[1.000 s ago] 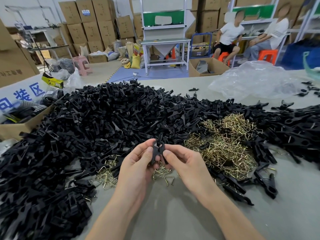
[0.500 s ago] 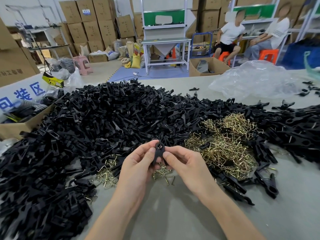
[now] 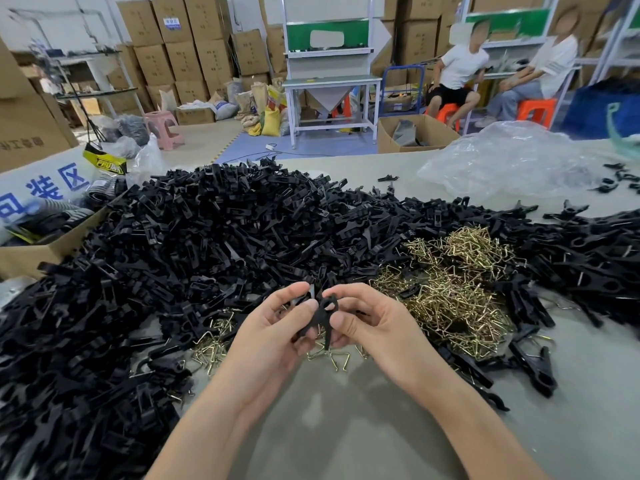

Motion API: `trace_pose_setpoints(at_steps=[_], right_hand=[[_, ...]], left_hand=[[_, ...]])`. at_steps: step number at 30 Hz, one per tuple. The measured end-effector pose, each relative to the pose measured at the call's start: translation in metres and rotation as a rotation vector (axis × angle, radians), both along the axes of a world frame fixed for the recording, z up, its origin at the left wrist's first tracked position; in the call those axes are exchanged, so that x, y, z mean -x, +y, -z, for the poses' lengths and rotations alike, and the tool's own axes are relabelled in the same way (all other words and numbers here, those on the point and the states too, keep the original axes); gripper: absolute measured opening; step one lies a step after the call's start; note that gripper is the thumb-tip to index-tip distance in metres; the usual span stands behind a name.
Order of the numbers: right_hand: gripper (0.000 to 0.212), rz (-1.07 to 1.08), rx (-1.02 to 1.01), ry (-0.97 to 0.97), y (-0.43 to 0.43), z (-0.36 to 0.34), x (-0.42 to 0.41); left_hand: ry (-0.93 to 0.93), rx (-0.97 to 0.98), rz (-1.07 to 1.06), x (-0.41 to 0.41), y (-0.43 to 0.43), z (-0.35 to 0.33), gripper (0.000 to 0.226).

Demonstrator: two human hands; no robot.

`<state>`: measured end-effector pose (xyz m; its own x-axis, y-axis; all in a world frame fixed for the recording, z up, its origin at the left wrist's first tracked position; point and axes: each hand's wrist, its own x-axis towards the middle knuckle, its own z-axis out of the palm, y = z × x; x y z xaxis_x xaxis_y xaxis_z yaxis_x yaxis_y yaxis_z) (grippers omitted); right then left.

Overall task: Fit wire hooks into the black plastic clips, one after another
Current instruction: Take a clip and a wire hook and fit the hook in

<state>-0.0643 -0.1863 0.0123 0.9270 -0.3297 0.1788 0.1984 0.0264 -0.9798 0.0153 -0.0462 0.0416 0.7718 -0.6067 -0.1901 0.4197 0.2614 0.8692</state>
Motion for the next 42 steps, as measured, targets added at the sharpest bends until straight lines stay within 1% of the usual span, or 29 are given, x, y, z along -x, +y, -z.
trace_pose_setpoints(at_steps=[2,5,6,7,8,9,10,11,12,13,14,15,16,17,18,20,23,26,28,29,31,33,35,38,40,42], right_hand=[[0.027,-0.034,0.006,0.003,-0.001,-0.001,0.001],[0.036,-0.063,0.019,-0.003,-0.001,-0.001,0.001],[0.036,-0.049,0.029,-0.001,0.0,-0.001,0.001],[0.035,-0.023,0.036,0.0,0.0,0.0,0.0],[0.033,0.011,0.042,-0.004,0.0,0.0,0.0],[0.031,0.053,0.046,-0.013,-0.001,0.0,-0.001],[0.028,0.1,0.044,-0.024,-0.003,0.0,-0.001],[0.024,0.145,0.031,-0.036,-0.005,0.0,0.0],[0.019,0.185,0.012,-0.05,-0.008,0.0,0.0],[0.016,0.215,-0.011,-0.065,-0.01,0.0,0.0],[0.015,0.238,-0.033,-0.079,-0.012,0.0,0.0],[0.015,0.254,-0.055,-0.088,-0.013,0.001,0.0],[0.015,0.266,-0.071,-0.092,-0.013,0.001,0.0],[0.015,0.274,-0.078,-0.092,-0.014,0.002,-0.001],[0.015,0.28,-0.078,-0.092,-0.014,0.002,-0.001],[0.016,0.291,-0.075,-0.098,-0.014,0.003,-0.001],[0.016,0.297,-0.08,-0.098,-0.014,0.004,-0.002],[0.016,0.3,-0.106,-0.1,-0.014,0.003,-0.002],[0.016,0.29,-0.168,-0.11,-0.015,0.004,-0.002],[0.018,0.28,-0.203,-0.116,-0.015,0.004,-0.003],[0.026,0.249,-0.265,-0.123,-0.014,0.003,-0.003],[0.029,0.193,-0.273,-0.121,-0.012,0.003,-0.004],[0.026,0.116,-0.215,-0.116,-0.008,0.005,-0.003],[0.025,0.059,-0.174,-0.124,-0.004,0.005,-0.003],[0.025,0.06,-0.17,-0.123,-0.003,0.003,-0.002],[0.02,0.064,-0.161,-0.116,-0.003,0.003,-0.003]], left_hand=[[0.009,-0.007,0.007,0.0,0.001,0.001,0.033],[0.011,-0.009,0.033,0.001,0.003,-0.002,0.044],[0.01,-0.018,0.027,0.0,0.003,-0.001,0.042],[-0.005,-0.044,0.005,-0.001,0.003,0.001,0.034],[-0.072,-0.108,-0.036,-0.003,0.004,0.003,0.023],[-0.229,-0.227,-0.09,-0.006,0.006,0.006,0.012],[-0.485,-0.399,-0.149,-0.01,0.01,0.011,0.005],[-0.804,-0.569,-0.187,-0.013,0.014,0.015,0.007],[-1.106,-0.69,-0.163,-0.015,0.019,0.019,0.011],[-1.327,-0.787,-0.095,-0.016,0.023,0.022,0.014],[-1.455,-0.868,-0.005,-0.016,0.025,0.025,0.019],[-1.511,-0.946,0.079,-0.017,0.026,0.027,0.027],[-1.526,-1.019,0.15,-0.018,0.025,0.03,0.035],[-1.515,-1.064,0.199,-0.019,0.025,0.032,0.039],[-1.512,-1.068,0.209,-0.02,0.025,0.032,0.039],[-1.53,-1.024,0.178,-0.02,0.024,0.034,0.031],[-1.615,-0.98,0.116,-0.016,0.02,0.033,0.019],[-1.565,-0.945,0.064,-0.015,0.021,0.034,0.016],[-1.412,-0.827,-0.046,-0.013,0.02,0.028,0.014],[-1.279,-0.743,-0.117,-0.012,0.019,0.025,0.014],[-0.914,-0.532,-0.219,-0.01,0.015,0.019,0.02],[-0.566,-0.318,-0.196,-0.006,0.01,0.013,0.021],[-0.359,-0.184,-0.137,-0.002,0.006,0.009,0.021],[-0.194,-0.094,-0.086,0.001,0.002,0.009,0.019],[-0.165,-0.074,-0.064,0.001,0.002,0.009,0.019],[-0.158,-0.07,-0.053,0.0,0.003,0.01,0.018]])
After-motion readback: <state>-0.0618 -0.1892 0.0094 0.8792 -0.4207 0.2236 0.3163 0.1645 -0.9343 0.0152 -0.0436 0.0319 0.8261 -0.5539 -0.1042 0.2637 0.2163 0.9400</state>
